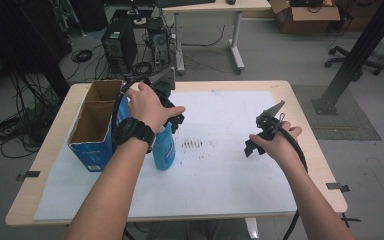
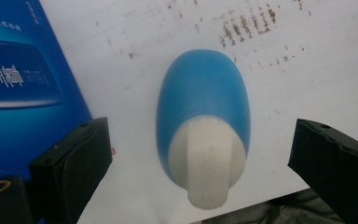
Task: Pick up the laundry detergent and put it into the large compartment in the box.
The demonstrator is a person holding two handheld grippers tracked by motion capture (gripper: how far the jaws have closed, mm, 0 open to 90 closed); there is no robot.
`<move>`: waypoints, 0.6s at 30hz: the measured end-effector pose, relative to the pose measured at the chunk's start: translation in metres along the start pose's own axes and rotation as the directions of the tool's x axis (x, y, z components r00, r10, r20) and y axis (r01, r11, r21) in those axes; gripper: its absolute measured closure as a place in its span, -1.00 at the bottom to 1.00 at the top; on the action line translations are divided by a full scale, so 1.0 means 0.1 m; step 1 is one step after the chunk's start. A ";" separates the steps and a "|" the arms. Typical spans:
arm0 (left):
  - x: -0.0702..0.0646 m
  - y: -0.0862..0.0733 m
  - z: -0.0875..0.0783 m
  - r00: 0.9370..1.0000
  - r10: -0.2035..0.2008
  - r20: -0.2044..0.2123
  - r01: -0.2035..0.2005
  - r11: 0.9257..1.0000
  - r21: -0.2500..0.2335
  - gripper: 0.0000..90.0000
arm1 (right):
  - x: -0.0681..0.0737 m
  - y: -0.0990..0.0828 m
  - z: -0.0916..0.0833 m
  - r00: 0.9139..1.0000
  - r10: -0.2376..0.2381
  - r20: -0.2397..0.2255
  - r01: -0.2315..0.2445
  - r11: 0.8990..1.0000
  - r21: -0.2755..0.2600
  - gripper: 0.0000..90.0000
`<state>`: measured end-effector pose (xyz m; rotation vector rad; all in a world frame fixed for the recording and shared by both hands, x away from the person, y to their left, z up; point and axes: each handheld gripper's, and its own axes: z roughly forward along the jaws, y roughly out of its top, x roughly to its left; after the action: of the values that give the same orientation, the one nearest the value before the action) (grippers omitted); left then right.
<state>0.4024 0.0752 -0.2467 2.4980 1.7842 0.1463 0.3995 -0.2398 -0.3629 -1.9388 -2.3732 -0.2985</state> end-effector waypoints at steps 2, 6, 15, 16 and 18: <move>-0.01 0.00 0.04 1.000 0.003 0.001 -0.003 1.000 0.006 -0.86 | 0.00 0.00 0.01 1.000 -0.004 -0.002 0.004 1.000 0.003 -0.84; -0.01 0.00 0.12 1.000 0.004 0.007 -0.004 1.000 0.018 -0.86 | 0.00 0.00 0.04 1.000 -0.002 -0.006 0.002 1.000 0.003 -0.84; -0.02 0.00 0.26 1.000 0.007 0.004 -0.007 0.999 0.035 -0.83 | 0.00 -0.01 0.08 1.000 -0.001 -0.009 0.001 1.000 0.005 -0.84; -0.02 0.00 0.28 1.000 0.007 0.005 -0.007 0.999 0.037 -0.83 | 0.00 -0.01 0.09 1.000 0.000 -0.010 0.000 1.000 0.006 -0.84; -0.03 -0.01 0.30 1.000 0.009 0.009 -0.009 0.999 0.040 -0.83 | -0.01 -0.02 0.09 1.000 -0.001 -0.011 0.001 1.000 0.007 -0.84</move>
<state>0.4042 0.0723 -0.2767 2.5303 1.7902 0.1007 0.3987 -0.2388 -0.3723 -1.9277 -2.3653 -0.2992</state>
